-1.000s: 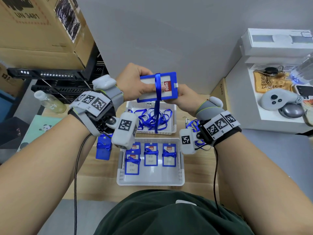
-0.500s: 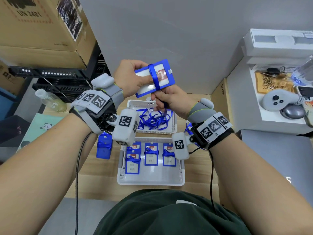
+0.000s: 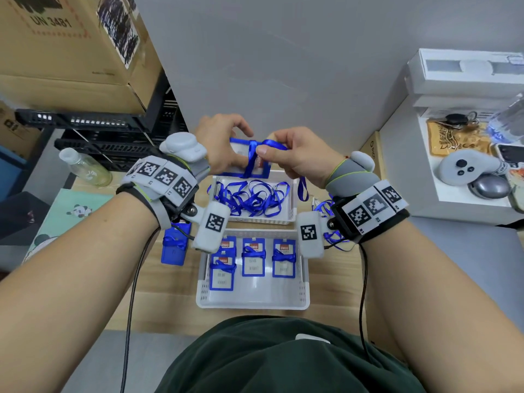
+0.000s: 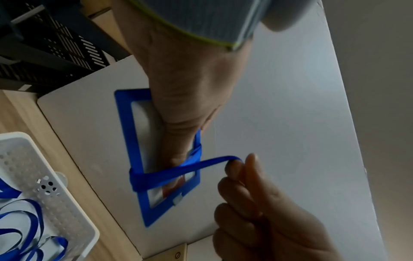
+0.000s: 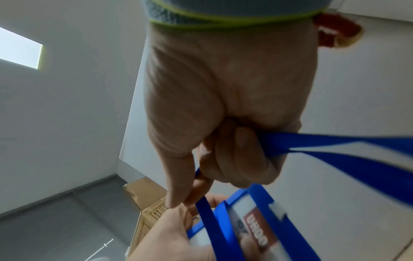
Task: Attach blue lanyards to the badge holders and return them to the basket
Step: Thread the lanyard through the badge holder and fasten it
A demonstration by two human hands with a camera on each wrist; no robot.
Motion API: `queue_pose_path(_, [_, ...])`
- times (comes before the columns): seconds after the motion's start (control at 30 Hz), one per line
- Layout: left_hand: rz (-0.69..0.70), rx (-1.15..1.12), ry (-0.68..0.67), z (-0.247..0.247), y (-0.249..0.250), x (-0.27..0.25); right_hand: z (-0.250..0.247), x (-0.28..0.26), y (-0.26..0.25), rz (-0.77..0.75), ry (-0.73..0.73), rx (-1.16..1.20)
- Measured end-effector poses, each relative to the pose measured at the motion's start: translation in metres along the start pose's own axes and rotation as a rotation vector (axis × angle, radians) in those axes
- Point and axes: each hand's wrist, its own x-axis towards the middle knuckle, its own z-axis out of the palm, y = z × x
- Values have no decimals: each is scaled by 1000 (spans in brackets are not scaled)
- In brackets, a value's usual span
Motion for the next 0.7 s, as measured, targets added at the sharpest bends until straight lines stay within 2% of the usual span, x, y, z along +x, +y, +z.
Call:
queue_pose_path(0.13, [65, -18, -109, 2, 7, -7, -6, 7, 1, -36, 168, -274])
queue_pose_path(0.23, [109, -32, -139, 0, 15, -10, -7, 11, 5, -43, 269, -429])
queue_pose_path(0.5, [200, -183, -168, -8, 24, -21, -14, 9, 7, -84, 268, -401])
queue_pose_path(0.6, [257, -259, -142, -11, 30, -24, -18, 12, 18, -28, 270, -337])
queue_pose_path(0.7, [241, -324, -144, -14, 34, -24, -21, 10, 28, 73, 231, -320])
